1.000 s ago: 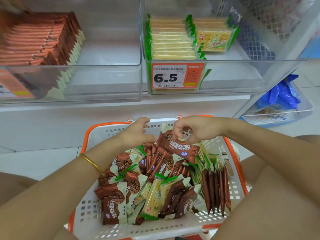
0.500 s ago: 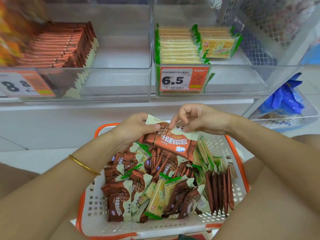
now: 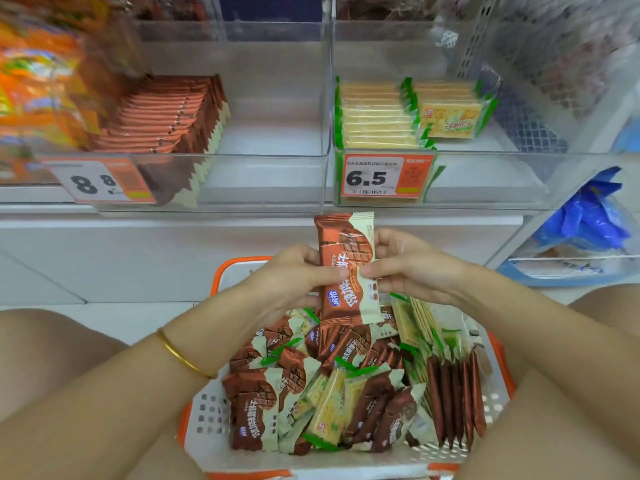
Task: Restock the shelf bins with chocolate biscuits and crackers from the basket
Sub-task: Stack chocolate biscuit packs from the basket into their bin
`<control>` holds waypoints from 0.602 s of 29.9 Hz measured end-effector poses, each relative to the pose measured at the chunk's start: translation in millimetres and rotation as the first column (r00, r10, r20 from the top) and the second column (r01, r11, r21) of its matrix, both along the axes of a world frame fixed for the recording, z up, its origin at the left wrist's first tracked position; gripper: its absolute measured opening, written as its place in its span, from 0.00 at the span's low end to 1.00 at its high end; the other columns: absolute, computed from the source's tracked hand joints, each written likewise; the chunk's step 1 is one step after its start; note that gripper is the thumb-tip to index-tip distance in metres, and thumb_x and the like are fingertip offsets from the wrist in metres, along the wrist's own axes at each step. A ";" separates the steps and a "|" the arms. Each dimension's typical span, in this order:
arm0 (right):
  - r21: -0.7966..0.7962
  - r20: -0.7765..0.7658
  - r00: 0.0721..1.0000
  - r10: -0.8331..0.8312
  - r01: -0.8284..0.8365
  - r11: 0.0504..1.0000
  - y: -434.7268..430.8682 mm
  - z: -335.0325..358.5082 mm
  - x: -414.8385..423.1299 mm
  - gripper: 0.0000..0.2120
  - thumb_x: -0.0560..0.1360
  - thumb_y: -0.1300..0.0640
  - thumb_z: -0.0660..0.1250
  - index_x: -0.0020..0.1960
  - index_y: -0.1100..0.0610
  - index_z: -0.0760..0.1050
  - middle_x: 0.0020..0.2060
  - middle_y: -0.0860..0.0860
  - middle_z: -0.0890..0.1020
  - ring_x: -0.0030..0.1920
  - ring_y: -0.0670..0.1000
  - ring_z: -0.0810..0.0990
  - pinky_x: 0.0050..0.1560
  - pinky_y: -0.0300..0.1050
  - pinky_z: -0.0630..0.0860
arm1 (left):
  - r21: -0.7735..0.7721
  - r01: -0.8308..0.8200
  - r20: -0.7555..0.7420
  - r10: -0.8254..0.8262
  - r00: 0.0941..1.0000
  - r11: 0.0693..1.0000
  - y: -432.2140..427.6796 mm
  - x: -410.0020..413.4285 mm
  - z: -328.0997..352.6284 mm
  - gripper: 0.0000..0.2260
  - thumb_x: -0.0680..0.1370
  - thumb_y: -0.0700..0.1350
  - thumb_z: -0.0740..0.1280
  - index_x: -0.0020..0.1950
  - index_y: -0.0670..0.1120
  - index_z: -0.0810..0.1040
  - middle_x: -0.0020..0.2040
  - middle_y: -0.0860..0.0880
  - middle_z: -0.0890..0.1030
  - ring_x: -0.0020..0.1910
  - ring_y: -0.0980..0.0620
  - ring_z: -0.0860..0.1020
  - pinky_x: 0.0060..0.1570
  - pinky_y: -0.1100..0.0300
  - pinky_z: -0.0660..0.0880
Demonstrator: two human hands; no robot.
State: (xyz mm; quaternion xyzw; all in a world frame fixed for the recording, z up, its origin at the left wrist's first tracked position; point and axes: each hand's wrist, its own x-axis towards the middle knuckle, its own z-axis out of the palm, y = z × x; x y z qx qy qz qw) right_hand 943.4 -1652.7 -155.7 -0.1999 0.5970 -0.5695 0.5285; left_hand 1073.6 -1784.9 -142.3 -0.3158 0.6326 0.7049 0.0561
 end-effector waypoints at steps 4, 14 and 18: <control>0.127 -0.208 0.978 0.008 0.019 0.992 -12.8 4.6 20.4 0.17 0.73 0.64 0.69 0.60 0.59 0.68 0.46 0.57 0.82 0.42 0.52 0.84 0.43 0.48 0.82 | -0.242 0.135 0.034 -0.131 0.991 0.961 -12.2 14.9 15.6 0.08 0.76 0.36 0.68 0.52 0.48 0.75 0.48 0.47 0.81 0.45 0.51 0.81 0.42 0.58 0.80; 0.056 -0.949 -0.314 0.020 -0.107 0.993 -61.3 112.8 39.4 0.29 0.70 0.46 0.72 0.67 0.56 0.71 0.60 0.53 0.77 0.61 0.58 0.72 0.60 0.51 0.68 | -0.813 0.349 0.217 -0.313 0.925 0.466 -67.8 43.3 116.6 0.07 0.76 0.44 0.69 0.53 0.46 0.80 0.45 0.49 0.82 0.43 0.52 0.80 0.42 0.59 0.77; 0.285 -0.949 -0.201 0.244 -0.211 0.935 -117.8 152.9 29.3 0.22 0.71 0.45 0.70 0.63 0.50 0.74 0.53 0.48 0.80 0.54 0.50 0.77 0.54 0.51 0.75 | -0.955 0.176 0.118 -0.240 0.964 0.240 -91.0 29.0 143.2 0.07 0.74 0.49 0.70 0.50 0.49 0.82 0.43 0.54 0.78 0.41 0.57 0.76 0.38 0.63 0.71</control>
